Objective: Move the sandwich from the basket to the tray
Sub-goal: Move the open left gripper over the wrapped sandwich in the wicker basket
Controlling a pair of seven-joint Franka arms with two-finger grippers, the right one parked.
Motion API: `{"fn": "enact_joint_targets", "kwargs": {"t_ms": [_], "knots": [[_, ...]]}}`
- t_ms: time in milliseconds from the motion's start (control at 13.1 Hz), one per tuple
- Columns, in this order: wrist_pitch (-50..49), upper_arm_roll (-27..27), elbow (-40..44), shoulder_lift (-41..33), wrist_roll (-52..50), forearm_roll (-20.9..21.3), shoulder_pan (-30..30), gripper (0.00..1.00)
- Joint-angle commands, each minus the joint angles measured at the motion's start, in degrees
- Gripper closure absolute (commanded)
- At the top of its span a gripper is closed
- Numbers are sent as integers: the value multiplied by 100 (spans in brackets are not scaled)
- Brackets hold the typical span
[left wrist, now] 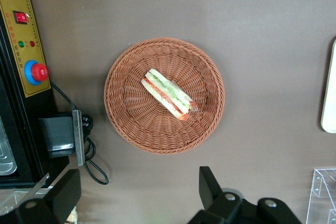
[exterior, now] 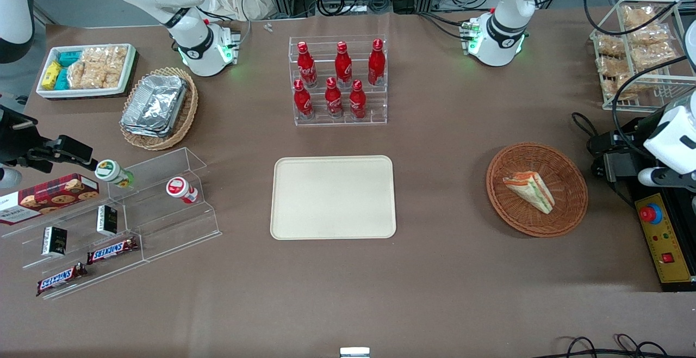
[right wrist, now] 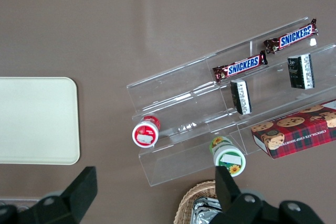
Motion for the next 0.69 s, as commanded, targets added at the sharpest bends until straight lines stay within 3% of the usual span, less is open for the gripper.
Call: {"fn": "enact_joint_targets", "kwargs": {"t_ms": [0, 305, 610], "knots": [[-133, 6, 257, 135, -132, -14, -2, 0], [-115, 6, -39, 161, -158, 13, 6, 0], [1242, 32, -1583, -295, -525, -355, 42, 0]]}}
